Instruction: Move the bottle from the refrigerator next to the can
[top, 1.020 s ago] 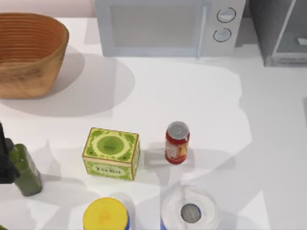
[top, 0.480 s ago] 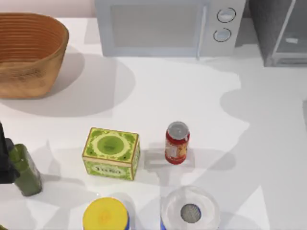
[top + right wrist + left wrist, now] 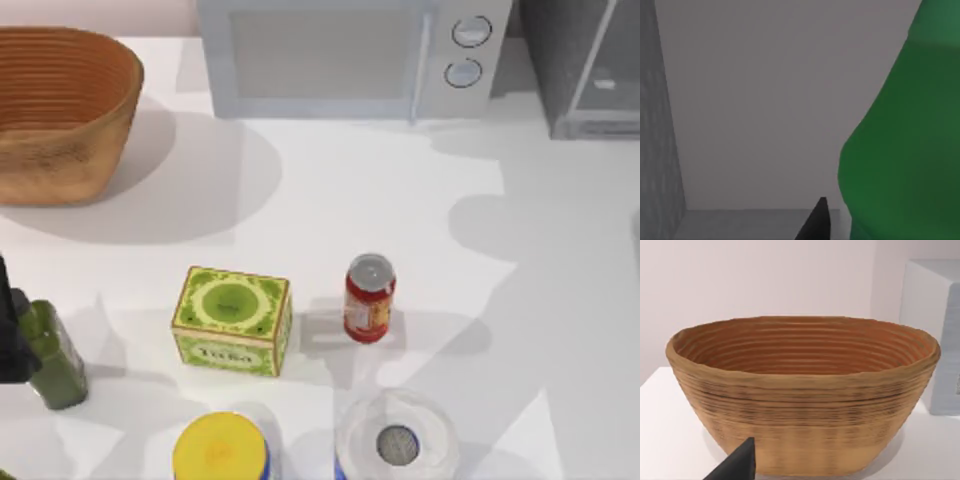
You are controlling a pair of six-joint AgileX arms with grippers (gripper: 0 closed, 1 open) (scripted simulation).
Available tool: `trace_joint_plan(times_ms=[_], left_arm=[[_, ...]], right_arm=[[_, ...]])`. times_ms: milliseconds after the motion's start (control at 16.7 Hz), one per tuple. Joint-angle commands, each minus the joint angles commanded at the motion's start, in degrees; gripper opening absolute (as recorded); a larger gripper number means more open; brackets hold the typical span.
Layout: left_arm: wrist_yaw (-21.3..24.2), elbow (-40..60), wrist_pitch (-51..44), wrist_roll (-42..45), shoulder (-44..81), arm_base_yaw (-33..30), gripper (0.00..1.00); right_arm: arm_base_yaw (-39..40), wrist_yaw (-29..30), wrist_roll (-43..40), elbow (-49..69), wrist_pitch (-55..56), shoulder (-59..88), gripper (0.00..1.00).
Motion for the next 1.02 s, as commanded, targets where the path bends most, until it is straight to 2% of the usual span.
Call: trace_joint_plan(times_ms=[600, 1020], left_arm=[[0.0, 0.0, 0.0, 0.0, 0.0, 0.0, 1.00], [0.0, 0.0, 0.0, 0.0, 0.0, 0.0, 1.00]], right_arm=[[-3.3, -3.8, 0.1, -31.2, 11.0, -18.8, 0.00], [-3.5, -4.2, 0.2, -34.5, 12.5, -21.1, 0.00]])
